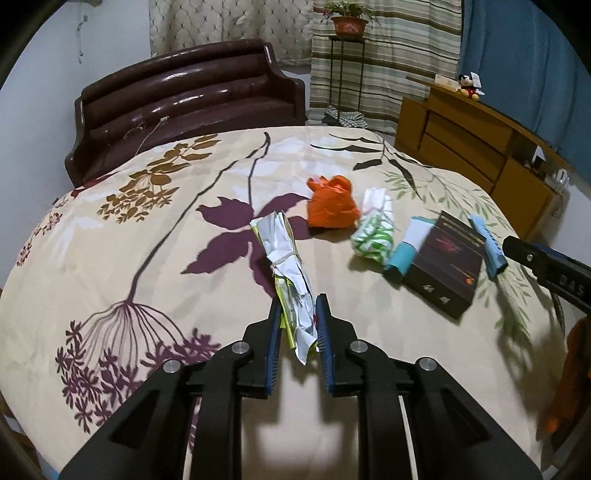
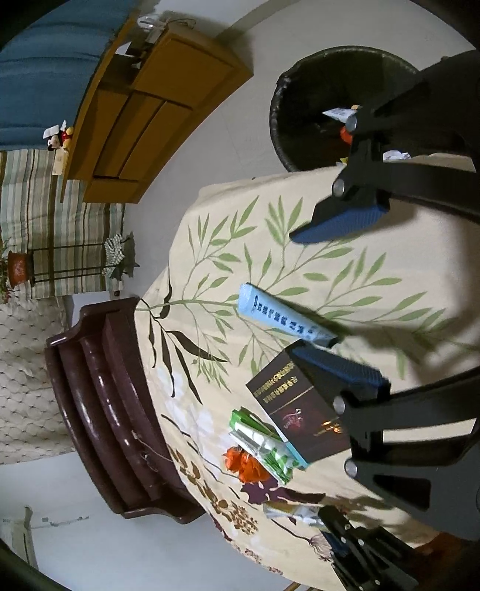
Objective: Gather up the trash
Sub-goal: 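Close the right tool on the light blue tube, then carry the foil wrapper and blue tube over the black bin and open both tools, then move both open tools back over the remaining trash on the bedspread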
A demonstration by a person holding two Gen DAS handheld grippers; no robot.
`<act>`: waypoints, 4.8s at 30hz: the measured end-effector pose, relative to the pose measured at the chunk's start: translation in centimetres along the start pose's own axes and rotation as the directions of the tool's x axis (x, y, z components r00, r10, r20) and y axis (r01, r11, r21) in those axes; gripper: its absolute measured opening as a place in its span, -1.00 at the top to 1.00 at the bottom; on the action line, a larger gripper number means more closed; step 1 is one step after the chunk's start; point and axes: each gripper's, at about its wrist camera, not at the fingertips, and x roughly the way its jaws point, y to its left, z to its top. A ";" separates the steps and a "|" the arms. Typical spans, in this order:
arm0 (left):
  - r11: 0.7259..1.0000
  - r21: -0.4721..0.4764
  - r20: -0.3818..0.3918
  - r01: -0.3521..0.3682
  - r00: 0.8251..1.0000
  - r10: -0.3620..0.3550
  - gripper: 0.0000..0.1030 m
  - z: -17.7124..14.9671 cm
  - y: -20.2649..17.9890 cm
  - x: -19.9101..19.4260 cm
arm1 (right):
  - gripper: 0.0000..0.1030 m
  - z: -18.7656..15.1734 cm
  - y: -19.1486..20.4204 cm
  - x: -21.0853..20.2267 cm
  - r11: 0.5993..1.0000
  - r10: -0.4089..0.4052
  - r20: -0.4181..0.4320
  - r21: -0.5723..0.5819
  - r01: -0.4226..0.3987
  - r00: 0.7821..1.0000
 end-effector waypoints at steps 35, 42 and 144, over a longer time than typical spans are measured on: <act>0.999 -0.026 0.029 0.031 0.999 -0.030 0.63 0.3 0.8 -0.7 | 0.76 -1.5 1.2 -1.3 0.997 -0.023 -0.012 -0.071 0.022 1.000; 0.997 0.003 0.053 0.075 0.996 -0.075 0.63 0.2 -1.6 -2.0 | 0.76 -2.3 -0.2 -3.5 0.998 -0.018 0.021 -0.057 0.019 1.000; 0.922 0.319 0.037 0.221 0.969 -0.245 0.03 2.0 -25.7 1.0 | -0.18 -4.5 -19.9 -5.9 0.946 -0.226 0.069 0.253 0.202 0.972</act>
